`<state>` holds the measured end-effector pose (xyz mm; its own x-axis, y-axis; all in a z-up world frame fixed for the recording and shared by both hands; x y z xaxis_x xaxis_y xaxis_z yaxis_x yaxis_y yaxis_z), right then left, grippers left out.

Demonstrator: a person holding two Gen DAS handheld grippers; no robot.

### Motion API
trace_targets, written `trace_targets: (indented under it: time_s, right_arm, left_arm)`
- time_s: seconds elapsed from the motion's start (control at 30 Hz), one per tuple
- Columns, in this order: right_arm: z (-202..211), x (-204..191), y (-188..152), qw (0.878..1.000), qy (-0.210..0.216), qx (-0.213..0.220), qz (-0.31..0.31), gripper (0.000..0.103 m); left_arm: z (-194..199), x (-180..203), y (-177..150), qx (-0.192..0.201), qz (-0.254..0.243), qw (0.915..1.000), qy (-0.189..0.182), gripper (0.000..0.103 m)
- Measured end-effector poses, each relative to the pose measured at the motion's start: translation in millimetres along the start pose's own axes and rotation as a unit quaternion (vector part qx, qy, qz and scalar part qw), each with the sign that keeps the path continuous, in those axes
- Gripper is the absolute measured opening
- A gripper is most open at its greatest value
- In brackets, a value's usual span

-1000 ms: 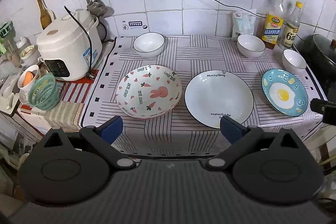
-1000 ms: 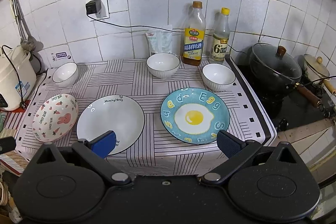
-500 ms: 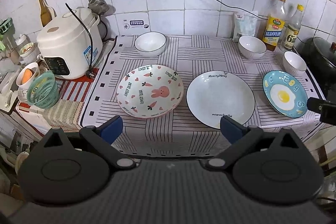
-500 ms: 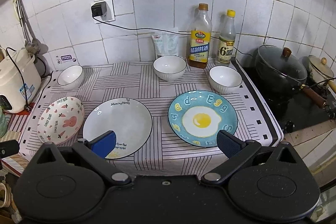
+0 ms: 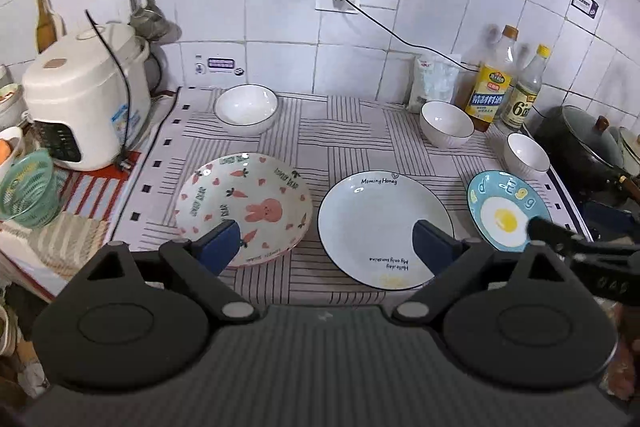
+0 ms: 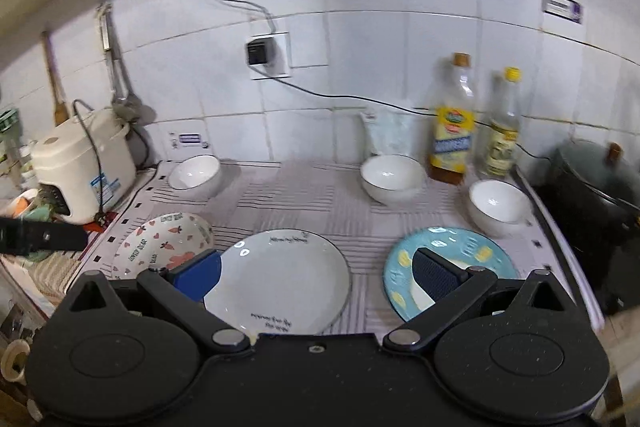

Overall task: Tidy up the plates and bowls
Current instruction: 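Reach the left gripper to the white Morning Honey plate rim and grasp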

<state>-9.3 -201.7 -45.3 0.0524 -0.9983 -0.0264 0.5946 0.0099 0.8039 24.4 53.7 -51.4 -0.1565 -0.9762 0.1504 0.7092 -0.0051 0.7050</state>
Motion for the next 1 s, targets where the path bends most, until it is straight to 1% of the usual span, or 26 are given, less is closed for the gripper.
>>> trace_targets:
  time_s: [0.07,0.13,0.17,0.2,0.23,0.27,0.33,0.4,0.47,0.53,0.6,0.67,0.73,0.8,0.83,0.87,0.9,0.93,0.97,1.0]
  right_arm:
    - [-19.8,1.7,-8.1,1.000,0.019,-0.005,-0.002,0.101]
    - [-41.8,4.5,-16.4,0.999,0.037,-0.012,-0.013,0.096]
    - [-53.5,6.3,-21.4,0.999,0.047,-0.019,-0.020,0.093]
    - [-63.0,7.1,-27.1,0.998,0.054,-0.027,-0.028,0.090]
    - [-72.4,7.9,-31.8,0.997,0.060,-0.033,-0.037,0.088]
    - [-82.8,10.0,-36.9,0.996,0.065,-0.036,-0.046,0.085]
    - [-97.8,13.5,-47.2,0.995,0.073,-0.042,-0.053,0.081]
    - [-111.7,16.4,-55.6,0.994,0.073,-0.052,-0.056,0.074]
    - [-123.4,21.2,-63.5,0.993,0.077,-0.063,-0.065,0.069]
    - [-135.2,28.4,-70.5,0.990,0.078,-0.074,-0.087,0.067]
    - [-145.2,35.5,-77.8,0.988,0.071,-0.088,-0.107,0.060]
    - [-151.4,38.9,-81.9,0.987,0.072,-0.092,-0.113,0.058]
    - [-157.9,41.5,-85.4,0.985,0.073,-0.098,-0.119,0.056]
    - [-162.9,43.6,-88.2,0.981,0.080,-0.111,-0.135,0.048]
    - [-165.1,45.1,-89.7,0.980,0.081,-0.114,-0.144,0.046]
    - [-167.7,46.7,-91.3,0.978,0.080,-0.118,-0.150,0.040]
    - [-170.3,47.8,-91.9,0.977,0.078,-0.122,-0.154,0.032]
    - [-172.6,48.6,-92.0,0.977,0.076,-0.126,-0.155,0.028]
    - [-175.1,49.3,-92.6,0.977,0.073,-0.130,-0.154,0.020]
    - [-177.0,50.1,-92.9,0.976,0.079,-0.130,-0.154,0.019]
  left_arm:
    - [-16.9,1.0,-3.2,-0.007,-0.002,1.0000,-0.005,0.094]
    - [-40.1,1.2,-9.1,-0.026,0.001,0.9996,-0.006,0.088]
    - [-53.1,1.1,-11.6,-0.044,0.007,0.9989,-0.015,0.086]
    - [-68.0,0.5,-14.0,-0.072,0.018,0.9968,-0.030,0.085]
    - [-87.2,-0.1,-17.8,-0.110,0.033,0.9925,-0.043,0.084]
    - [-100.3,-0.2,-20.4,-0.129,0.045,0.9896,-0.045,0.083]
    - [-123.0,-0.1,-25.9,-0.145,0.063,0.9862,-0.050,0.082]
    - [-142.6,1.0,-31.7,-0.150,0.068,0.9857,-0.036,0.079]
    - [-160.1,3.0,-36.0,-0.149,0.061,0.9868,-0.023,0.076]
    - [-175.1,5.5,-39.1,-0.148,0.053,0.9875,-0.006,0.074]
    - [-187.3,5.8,-38.5,-0.150,0.047,0.9875,0.011,0.067]
    - [-197.4,4.8,-41.0,-0.155,0.041,0.9869,0.019,0.061]
    - [-203.7,4.6,-43.3,-0.161,0.040,0.9859,0.022,0.059]
    - [-210.1,5.0,-45.5,-0.170,0.037,0.9844,0.024,0.046]
    - [-213.1,5.8,-46.4,-0.175,0.036,0.9836,0.025,0.041]
    - [-215.2,6.3,-47.1,-0.179,0.034,0.9830,0.024,0.034]
    - [-215.7,7.1,-45.9,-0.179,0.035,0.9830,0.021,0.024]
    - [-215.8,9.3,-44.1,-0.177,0.032,0.9835,0.018,0.020]
    - [-217.0,11.9,-42.3,-0.176,0.021,0.9839,0.020,0.017]
    - [-218.5,14.3,-41.5,-0.176,0.009,0.9839,0.026,0.018]
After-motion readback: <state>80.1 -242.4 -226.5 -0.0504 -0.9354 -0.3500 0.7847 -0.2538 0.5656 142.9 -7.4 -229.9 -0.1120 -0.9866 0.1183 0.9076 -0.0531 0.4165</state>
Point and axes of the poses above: each gripper's, at about its wrist camera, not at the fingertips, and z roughly against the way its jaws point, x to its right, y to its top, the point moved 2 cm from there along -z, roughly the way its jaws point, and after that the axes turned 3 degrees about z, right-handed, at the moved point
